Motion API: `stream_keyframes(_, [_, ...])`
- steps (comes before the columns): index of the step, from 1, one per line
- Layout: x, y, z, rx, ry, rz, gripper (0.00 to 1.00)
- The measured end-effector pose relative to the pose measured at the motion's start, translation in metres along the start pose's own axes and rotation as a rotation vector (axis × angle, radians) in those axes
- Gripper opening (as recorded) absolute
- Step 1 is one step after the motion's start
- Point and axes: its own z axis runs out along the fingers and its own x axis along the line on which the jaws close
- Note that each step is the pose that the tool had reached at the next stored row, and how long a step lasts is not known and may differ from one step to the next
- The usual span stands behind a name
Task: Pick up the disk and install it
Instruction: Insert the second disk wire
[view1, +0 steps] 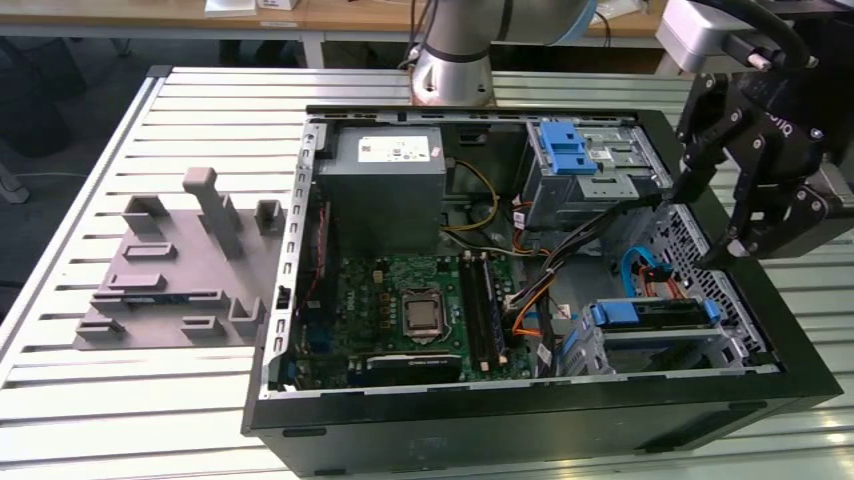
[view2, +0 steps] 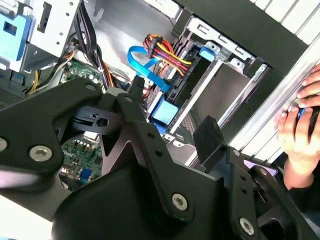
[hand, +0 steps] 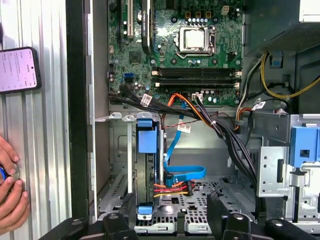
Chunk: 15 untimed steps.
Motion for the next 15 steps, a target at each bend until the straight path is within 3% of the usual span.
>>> stream_keyframes(4, [0.0000, 0.0000, 0.0036, -0.0252, 0.0017, 0.000, 0.67])
stream_keyframes(5, [0.0000, 0.0001, 0.0041, -0.0271, 0.0018, 0.000, 0.67])
stream_keyframes(9, [0.0000, 0.0001, 0.0072, -0.0274, 0.0032, 0.000, 0.66])
stream_keyframes(12, [0.0000, 0.0001, 0.0078, -0.0274, 0.0032, 0.000, 0.53])
stream_keyframes(15, [0.0000, 0.0001, 0.0078, -0.0274, 0.0032, 0.000, 0.53])
